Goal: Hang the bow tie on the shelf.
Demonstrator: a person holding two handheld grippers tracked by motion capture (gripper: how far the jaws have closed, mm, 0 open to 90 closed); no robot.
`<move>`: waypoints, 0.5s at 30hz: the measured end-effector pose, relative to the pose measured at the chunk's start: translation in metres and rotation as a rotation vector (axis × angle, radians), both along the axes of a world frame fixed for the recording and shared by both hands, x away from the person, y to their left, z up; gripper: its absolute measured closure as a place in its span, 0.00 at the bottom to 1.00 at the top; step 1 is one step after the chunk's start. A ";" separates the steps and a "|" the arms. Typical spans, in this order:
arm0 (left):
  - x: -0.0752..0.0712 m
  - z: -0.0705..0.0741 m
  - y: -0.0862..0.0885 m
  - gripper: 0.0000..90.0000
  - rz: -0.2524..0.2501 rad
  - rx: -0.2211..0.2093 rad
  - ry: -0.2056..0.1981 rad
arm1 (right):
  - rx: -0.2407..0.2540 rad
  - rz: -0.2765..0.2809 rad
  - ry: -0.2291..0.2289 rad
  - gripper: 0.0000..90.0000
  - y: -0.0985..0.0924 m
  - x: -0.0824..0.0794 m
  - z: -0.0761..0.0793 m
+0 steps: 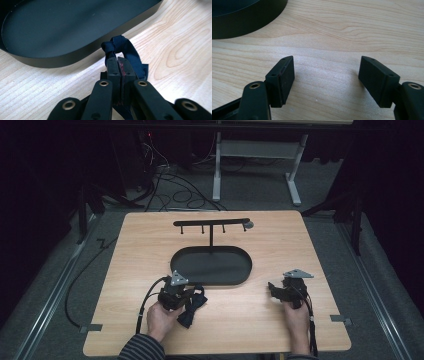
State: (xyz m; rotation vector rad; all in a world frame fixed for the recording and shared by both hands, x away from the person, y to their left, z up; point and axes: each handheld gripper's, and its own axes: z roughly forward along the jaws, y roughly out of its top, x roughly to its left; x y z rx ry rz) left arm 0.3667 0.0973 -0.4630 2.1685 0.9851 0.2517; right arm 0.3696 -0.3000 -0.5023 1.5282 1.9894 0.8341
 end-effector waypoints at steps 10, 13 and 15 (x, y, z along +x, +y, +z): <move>-0.004 0.019 0.006 0.99 -0.024 -0.049 -0.020 | 0.001 -0.001 0.001 0.34 0.000 0.000 0.000; -0.006 0.023 0.007 0.99 -0.031 -0.058 -0.029 | 0.002 -0.003 0.002 0.34 0.000 0.000 0.000; -0.007 0.027 0.008 0.99 -0.032 -0.066 -0.038 | 0.002 -0.002 0.002 0.33 0.000 0.000 0.000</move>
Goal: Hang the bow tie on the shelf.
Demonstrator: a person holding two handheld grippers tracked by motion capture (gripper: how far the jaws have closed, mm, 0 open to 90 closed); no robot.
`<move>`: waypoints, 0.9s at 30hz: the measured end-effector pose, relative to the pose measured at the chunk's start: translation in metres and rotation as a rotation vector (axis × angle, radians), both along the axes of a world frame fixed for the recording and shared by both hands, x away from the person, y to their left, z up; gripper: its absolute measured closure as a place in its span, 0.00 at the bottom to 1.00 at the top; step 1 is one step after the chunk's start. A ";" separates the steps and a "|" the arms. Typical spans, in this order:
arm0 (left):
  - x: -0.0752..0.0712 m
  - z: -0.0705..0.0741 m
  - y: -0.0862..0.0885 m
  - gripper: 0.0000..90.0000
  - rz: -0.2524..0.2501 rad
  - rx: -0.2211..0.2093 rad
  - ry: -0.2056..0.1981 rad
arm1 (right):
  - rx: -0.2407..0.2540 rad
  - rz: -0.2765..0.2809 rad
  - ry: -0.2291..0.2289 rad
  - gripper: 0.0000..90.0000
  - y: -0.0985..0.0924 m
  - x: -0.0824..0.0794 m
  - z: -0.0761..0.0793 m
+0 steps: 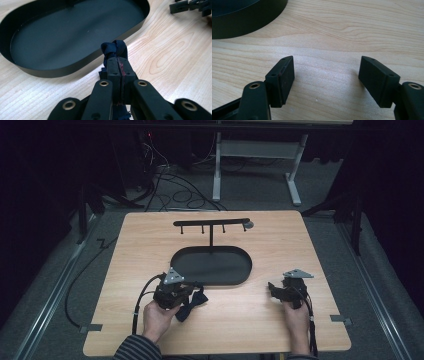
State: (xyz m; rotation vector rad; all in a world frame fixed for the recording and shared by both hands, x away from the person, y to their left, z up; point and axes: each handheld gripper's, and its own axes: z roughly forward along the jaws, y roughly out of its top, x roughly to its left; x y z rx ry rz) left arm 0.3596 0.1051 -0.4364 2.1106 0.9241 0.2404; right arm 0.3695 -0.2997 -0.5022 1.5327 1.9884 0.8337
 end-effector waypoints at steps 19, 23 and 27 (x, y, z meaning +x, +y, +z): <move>-0.006 0.036 0.012 0.99 -0.034 -0.042 -0.073 | 0.000 0.000 0.002 0.33 0.000 0.000 0.000; -0.005 0.043 0.014 0.99 -0.040 -0.047 -0.083 | -0.003 0.004 -0.001 0.33 0.000 0.000 0.000; -0.002 0.053 0.017 0.99 -0.046 -0.060 -0.096 | -0.001 0.002 0.000 0.33 0.000 0.000 0.000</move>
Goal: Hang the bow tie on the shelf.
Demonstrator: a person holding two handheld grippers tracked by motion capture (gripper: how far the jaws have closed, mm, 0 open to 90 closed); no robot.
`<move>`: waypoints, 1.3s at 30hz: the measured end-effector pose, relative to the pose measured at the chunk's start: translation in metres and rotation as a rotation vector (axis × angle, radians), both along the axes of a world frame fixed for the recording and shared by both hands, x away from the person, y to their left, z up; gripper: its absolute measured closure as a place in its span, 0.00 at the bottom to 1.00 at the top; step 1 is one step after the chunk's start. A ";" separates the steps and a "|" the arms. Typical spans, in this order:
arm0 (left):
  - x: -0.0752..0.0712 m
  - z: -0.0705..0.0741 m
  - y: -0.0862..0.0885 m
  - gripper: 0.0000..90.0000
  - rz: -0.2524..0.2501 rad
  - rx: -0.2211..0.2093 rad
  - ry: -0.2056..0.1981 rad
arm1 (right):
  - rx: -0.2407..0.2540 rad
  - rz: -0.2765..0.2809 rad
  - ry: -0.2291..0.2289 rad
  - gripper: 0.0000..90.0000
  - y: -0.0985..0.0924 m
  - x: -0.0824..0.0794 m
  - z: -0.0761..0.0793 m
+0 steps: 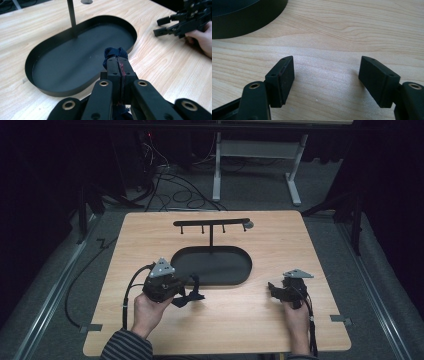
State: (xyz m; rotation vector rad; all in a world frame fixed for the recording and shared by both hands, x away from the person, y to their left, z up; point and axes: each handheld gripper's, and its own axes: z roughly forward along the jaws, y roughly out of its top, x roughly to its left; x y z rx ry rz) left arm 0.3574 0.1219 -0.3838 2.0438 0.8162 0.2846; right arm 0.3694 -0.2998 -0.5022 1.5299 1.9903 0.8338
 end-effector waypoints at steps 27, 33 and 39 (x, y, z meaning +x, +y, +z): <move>0.017 0.026 0.009 0.99 0.013 0.008 -0.064 | -0.001 0.003 -0.001 0.33 0.000 0.000 0.000; 0.026 0.030 0.010 0.99 0.023 0.004 -0.068 | 0.000 0.003 -0.001 0.33 0.000 0.000 0.000; 0.035 0.037 0.012 0.99 0.028 0.003 -0.083 | 0.000 0.003 -0.001 0.33 0.000 0.000 0.000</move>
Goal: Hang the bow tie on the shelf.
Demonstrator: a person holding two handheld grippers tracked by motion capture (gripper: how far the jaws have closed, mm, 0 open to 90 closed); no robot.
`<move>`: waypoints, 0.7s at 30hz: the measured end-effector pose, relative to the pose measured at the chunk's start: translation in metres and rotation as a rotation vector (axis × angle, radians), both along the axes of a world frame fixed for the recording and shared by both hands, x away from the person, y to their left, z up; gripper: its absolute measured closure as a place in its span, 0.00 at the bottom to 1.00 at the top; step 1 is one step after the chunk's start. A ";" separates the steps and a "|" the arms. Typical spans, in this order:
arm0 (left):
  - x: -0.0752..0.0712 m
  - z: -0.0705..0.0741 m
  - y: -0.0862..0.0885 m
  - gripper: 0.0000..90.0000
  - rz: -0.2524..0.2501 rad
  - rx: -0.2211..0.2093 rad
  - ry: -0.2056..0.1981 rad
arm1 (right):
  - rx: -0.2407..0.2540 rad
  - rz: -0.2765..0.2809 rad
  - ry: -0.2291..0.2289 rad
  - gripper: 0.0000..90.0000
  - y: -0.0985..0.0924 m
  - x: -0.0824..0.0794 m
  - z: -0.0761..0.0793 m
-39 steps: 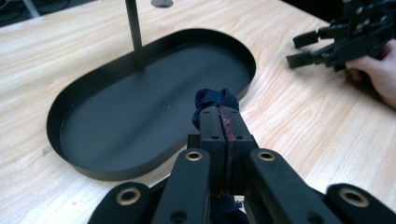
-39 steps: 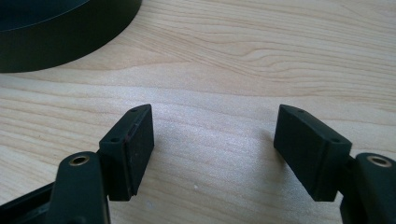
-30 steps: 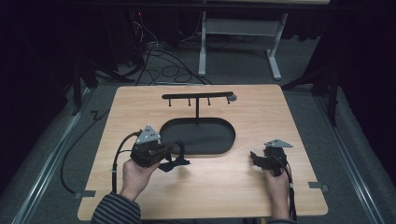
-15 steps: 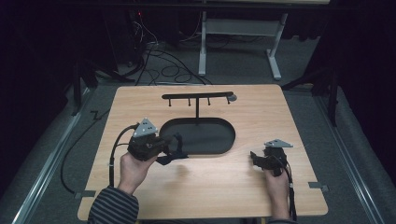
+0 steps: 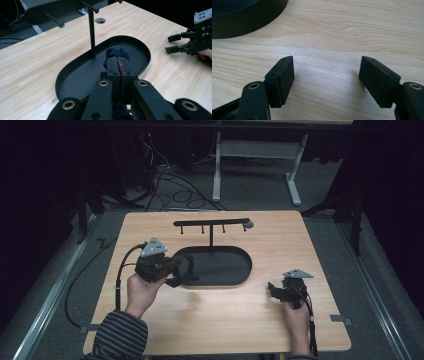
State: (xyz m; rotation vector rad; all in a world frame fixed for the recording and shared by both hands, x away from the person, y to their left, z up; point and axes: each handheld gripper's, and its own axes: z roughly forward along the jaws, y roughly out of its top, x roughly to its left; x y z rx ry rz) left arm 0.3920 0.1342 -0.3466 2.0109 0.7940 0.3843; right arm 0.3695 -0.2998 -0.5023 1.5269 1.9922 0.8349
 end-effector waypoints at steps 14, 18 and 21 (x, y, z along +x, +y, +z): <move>0.024 0.013 0.003 0.99 0.014 -0.015 -0.008 | -0.001 0.000 0.002 0.33 0.000 0.000 0.000; 0.028 0.015 0.002 0.99 0.018 -0.014 -0.003 | -0.002 0.000 0.001 0.33 0.000 0.000 0.000; 0.029 0.017 0.001 0.99 0.018 -0.002 -0.015 | -0.002 0.000 0.001 0.33 0.000 0.000 0.000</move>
